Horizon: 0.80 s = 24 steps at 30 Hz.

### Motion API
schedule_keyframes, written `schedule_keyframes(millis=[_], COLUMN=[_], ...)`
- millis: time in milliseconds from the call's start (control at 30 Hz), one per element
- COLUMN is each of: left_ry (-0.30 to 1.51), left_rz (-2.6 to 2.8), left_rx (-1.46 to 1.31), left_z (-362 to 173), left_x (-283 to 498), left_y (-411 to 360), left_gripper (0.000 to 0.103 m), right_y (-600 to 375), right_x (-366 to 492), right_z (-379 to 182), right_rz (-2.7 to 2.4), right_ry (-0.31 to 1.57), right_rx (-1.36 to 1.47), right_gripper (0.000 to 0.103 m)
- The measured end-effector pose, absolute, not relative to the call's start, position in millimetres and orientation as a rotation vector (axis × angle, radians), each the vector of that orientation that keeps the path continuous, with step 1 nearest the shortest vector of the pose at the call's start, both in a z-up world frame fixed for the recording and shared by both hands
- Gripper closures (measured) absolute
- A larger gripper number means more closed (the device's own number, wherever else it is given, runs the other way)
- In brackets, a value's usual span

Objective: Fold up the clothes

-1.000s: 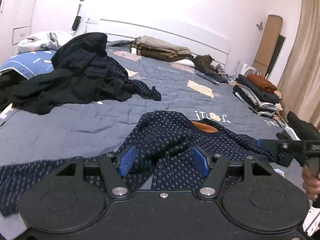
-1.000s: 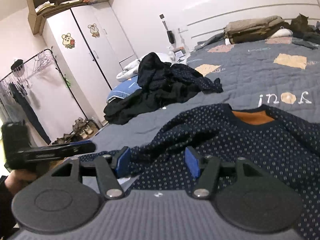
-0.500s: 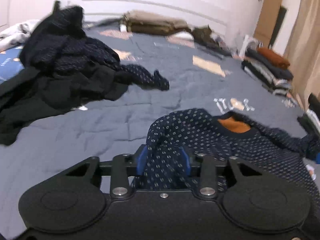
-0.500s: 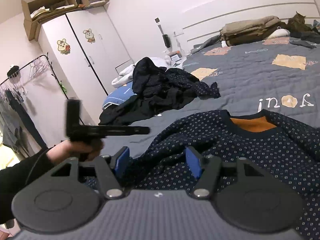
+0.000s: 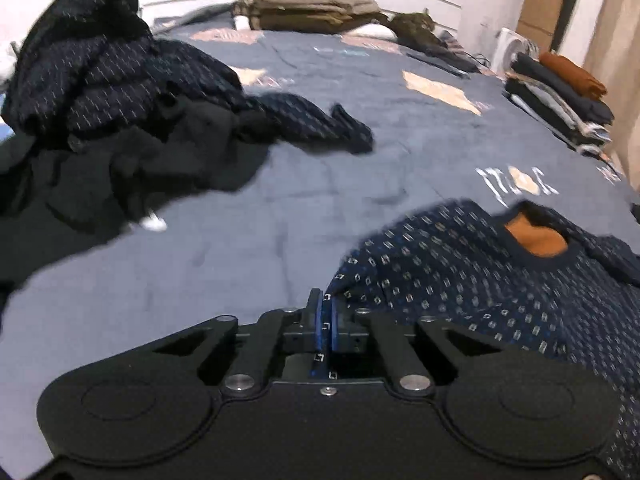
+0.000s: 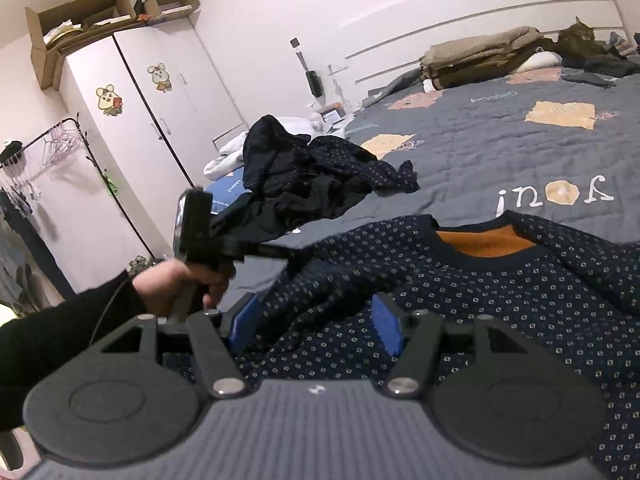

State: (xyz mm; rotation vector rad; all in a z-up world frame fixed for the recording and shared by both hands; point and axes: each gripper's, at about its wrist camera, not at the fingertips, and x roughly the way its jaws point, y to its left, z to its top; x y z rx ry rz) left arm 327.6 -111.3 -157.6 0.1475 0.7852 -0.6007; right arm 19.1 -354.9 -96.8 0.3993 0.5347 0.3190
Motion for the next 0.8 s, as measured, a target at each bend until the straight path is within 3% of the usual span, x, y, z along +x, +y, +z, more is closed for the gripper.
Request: schedule_keyframes(millis=[167,300,367,433,467,800], left_ry=[0.715,0.775,0.75,0.739,0.727,0.755], left_rz=[-0.554,-0.542,-0.529,-0.546,-0.54,-0.354], left_rx=[0.149,0.166,0.149,0.124,0.119,-0.036], left_z=[-136,-146,-146,-141,-137,-97], left_x=[355,363,352,335,322,203], left_y=[-120,-132,-125,-107,-93,84], left_gripper=[0.1,0.095,0.087,0.058,0.056,0.056], right_y=[-360,-359,-358,-356,-355,-332], right_x=[18,20,22,22,22,21], right_z=[-96,-100,-102,-102,-102,-93], right_rz=[0.314,0.31,0.315,0.323,0.329,0.447], right_ry=[0.52,0.534,0.546,0.549,0.549,0.539], right_rx=[0.404,0.407,0.406,0.407,0.409,0.496], right_gripper=[0.041,0.041,0.041,0.041,0.041,0.041])
